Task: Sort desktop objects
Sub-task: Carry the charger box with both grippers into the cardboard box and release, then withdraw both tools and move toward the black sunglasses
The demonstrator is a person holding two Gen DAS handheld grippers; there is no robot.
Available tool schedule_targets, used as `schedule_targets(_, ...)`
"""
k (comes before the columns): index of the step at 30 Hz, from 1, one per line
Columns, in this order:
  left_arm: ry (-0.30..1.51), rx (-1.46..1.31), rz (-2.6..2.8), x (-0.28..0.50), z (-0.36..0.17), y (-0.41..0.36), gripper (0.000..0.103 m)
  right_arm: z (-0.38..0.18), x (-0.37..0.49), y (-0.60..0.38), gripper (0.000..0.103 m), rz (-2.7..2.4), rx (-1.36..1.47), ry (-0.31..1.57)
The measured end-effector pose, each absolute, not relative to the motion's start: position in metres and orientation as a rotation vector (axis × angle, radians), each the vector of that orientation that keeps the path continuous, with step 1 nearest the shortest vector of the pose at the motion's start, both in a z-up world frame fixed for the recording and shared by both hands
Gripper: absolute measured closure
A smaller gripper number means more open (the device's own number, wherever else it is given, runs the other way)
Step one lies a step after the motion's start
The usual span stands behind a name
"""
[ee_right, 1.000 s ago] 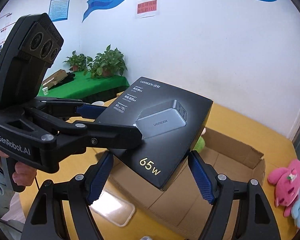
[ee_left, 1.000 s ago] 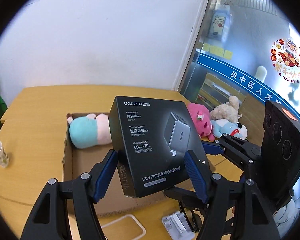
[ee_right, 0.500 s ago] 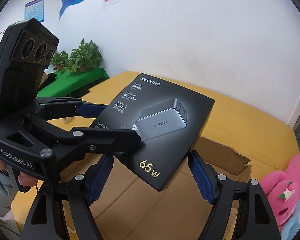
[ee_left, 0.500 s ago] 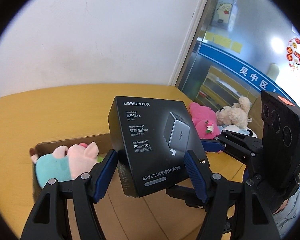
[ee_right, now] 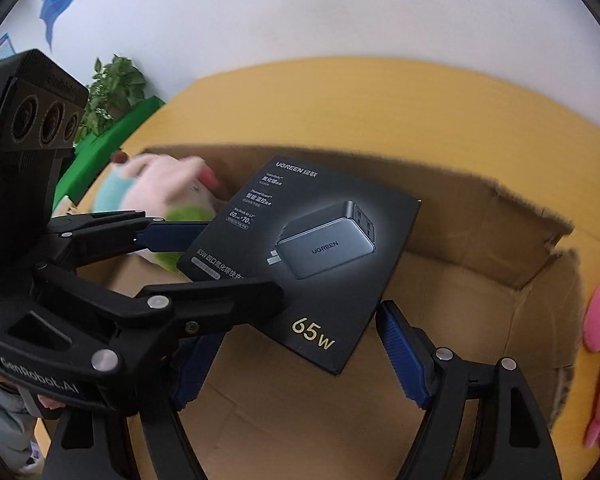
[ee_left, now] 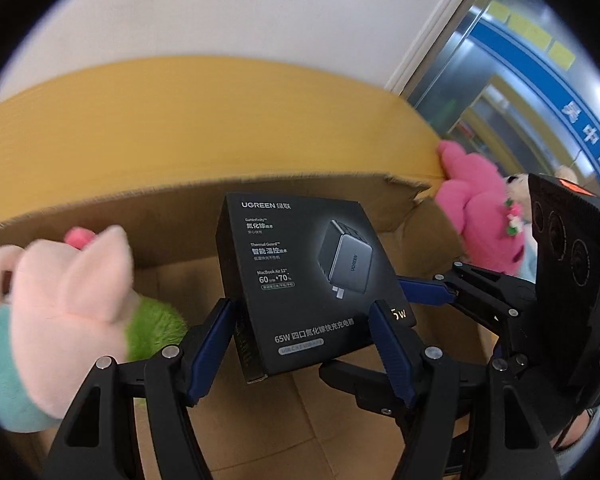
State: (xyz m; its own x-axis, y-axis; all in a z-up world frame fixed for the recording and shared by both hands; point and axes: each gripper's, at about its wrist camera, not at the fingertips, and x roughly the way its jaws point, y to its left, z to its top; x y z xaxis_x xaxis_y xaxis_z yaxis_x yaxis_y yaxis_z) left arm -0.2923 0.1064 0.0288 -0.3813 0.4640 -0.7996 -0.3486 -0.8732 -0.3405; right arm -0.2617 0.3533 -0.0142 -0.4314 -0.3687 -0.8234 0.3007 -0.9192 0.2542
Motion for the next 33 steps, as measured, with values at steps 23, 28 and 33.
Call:
schedule_targets(23, -0.119, -0.880, 2.634, -0.090, 0.152, 0.032, 0.022, 0.100, -0.058, 0.333, 0.000, -2.756, 1.053, -0.068)
schedule_targets(28, -0.041, -0.811, 2.739, -0.024, 0.151, 0.027, 0.022, 0.112, -0.010, 0.298, 0.000, -2.803, 0.990, -0.138)
schedule_targets(33, 0.019, -0.768, 2.781, 0.023, 0.150, 0.027, 0.022, 0.111, 0.033, 0.272, 0.000, -2.846, 0.980, -0.049)
